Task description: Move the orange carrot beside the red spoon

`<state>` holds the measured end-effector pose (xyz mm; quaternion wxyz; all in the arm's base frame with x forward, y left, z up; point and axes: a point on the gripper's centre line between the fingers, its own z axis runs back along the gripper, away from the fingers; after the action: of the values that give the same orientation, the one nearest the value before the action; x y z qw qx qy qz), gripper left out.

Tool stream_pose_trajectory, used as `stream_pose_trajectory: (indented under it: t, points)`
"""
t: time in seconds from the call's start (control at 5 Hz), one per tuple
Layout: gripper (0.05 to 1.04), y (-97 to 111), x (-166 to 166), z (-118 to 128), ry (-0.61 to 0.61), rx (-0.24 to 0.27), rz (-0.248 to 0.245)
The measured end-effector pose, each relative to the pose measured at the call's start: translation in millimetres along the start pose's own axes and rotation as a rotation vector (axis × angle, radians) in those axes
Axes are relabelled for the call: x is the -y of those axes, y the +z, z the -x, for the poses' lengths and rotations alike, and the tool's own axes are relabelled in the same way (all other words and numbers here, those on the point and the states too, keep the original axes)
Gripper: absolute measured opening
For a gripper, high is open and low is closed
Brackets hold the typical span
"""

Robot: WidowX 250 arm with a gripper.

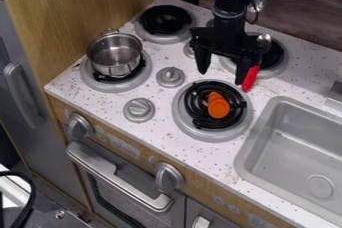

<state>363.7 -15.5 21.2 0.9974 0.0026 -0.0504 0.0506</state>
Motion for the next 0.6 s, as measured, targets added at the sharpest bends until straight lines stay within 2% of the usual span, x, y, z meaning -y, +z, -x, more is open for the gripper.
stream_pose_trajectory:
  t: [0.2,0.6]
  points:
    - [1.000,-15,-1,8,0.004,-0.047,-0.007]
    - [1.000,-42,0,17,0.079,-0.046,-0.038]
